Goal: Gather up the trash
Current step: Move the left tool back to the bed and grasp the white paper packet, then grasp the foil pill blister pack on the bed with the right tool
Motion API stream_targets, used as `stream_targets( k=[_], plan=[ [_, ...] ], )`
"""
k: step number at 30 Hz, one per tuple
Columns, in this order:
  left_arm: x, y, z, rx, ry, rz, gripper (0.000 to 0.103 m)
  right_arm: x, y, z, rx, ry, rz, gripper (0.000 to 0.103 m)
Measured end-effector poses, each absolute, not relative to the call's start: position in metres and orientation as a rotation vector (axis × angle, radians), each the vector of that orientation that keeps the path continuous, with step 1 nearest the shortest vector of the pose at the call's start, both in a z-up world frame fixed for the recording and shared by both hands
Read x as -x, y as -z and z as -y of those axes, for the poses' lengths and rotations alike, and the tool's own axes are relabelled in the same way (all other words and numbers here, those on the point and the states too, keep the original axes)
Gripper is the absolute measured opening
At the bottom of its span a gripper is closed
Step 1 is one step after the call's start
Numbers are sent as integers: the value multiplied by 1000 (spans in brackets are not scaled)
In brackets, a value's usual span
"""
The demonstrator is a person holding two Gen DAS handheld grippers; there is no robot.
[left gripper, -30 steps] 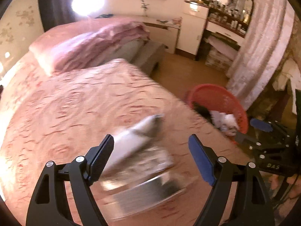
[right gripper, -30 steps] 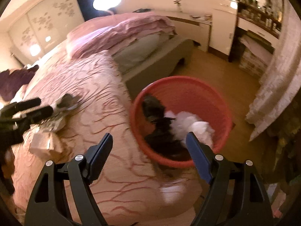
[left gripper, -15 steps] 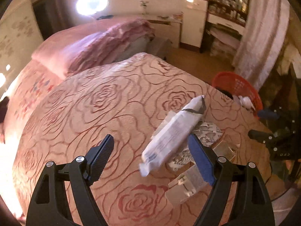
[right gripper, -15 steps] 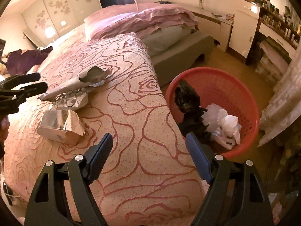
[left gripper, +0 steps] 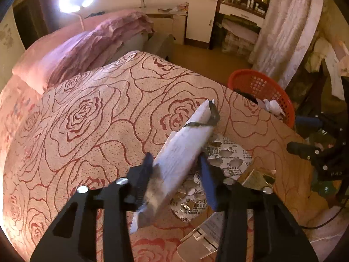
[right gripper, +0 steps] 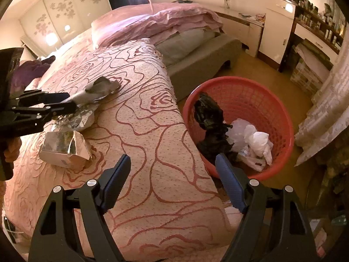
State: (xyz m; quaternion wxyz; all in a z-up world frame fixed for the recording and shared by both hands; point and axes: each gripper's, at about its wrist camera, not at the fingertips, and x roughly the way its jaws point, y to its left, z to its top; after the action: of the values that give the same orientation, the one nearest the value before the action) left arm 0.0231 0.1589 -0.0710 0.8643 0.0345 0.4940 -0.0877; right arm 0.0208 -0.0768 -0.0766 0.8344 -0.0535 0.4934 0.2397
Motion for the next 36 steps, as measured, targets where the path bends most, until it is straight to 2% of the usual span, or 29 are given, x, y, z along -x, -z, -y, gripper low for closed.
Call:
stream_targets(
  k=[6, 7, 9, 21, 25, 36],
  plan=[
    [-15, 67, -176, 9, 118, -1016, 19, -22, 71, 69, 117, -526, -1036, 77],
    [-13, 66, -182, 40, 97, -1017, 13, -22, 69, 67, 116, -532, -1035, 77],
    [-7, 64, -191, 87, 67, -1012, 11, -23, 65, 60, 114, -553, -1034, 77],
    [44, 51, -228, 190, -134, -951, 10, -26, 50, -17, 165, -698, -1061, 77],
    [61, 51, -247, 243, -198, -942, 10, -25, 54, -49, 204, -724, -1099, 88],
    [80, 63, -259, 313, -228, -943, 10, -23, 71, -106, 338, -694, -1152, 92]
  ],
)
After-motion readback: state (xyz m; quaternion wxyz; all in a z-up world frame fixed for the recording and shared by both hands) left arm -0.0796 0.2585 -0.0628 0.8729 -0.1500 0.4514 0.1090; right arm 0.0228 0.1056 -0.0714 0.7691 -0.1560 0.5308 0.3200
